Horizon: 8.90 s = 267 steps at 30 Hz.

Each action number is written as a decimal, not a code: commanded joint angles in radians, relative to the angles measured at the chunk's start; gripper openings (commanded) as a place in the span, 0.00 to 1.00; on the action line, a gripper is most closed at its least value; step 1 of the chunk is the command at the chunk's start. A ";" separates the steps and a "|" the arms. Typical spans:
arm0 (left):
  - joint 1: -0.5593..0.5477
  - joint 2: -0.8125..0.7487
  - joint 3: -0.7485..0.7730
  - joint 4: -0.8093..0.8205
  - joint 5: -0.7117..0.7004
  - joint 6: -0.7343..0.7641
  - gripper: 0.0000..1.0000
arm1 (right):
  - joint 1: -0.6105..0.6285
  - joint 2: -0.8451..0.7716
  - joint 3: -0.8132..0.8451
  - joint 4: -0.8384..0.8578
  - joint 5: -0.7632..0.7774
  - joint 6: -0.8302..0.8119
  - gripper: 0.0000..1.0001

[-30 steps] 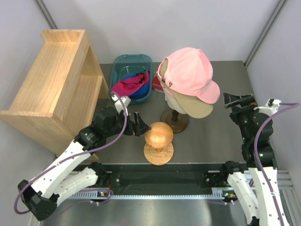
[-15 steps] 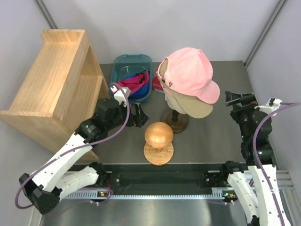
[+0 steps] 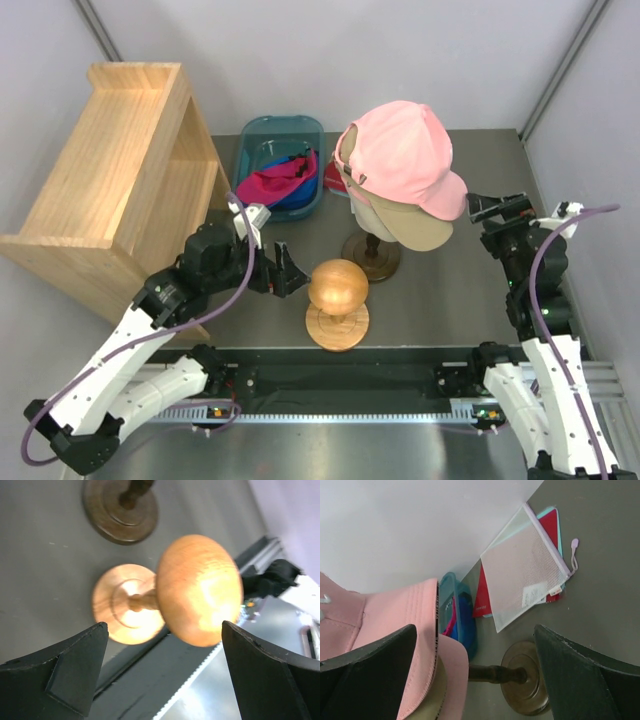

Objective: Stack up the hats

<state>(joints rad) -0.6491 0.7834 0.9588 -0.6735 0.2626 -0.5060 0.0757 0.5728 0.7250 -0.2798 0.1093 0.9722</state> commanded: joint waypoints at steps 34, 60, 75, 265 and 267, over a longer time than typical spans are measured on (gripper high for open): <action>-0.018 0.177 -0.126 0.256 -0.077 -0.029 0.99 | -0.007 0.007 0.059 0.019 0.043 -0.040 1.00; 0.290 0.738 0.389 0.412 -0.497 0.262 0.99 | -0.022 -0.036 0.027 0.039 0.130 -0.029 1.00; 0.336 1.171 0.698 0.577 -0.201 0.460 0.96 | -0.024 -0.044 0.048 0.014 0.197 -0.006 1.00; -0.096 0.679 0.905 1.661 -0.172 0.380 0.00 | 0.751 0.722 0.709 1.001 0.041 0.619 0.92; -0.096 0.674 0.899 1.652 -0.151 0.379 0.00 | 0.751 0.742 0.721 1.010 0.021 0.622 0.92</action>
<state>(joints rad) -0.7414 1.4975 1.8690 0.9413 0.0395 -0.0811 0.8398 1.2972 1.4136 0.6628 0.1406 1.5833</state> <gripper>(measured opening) 0.012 0.921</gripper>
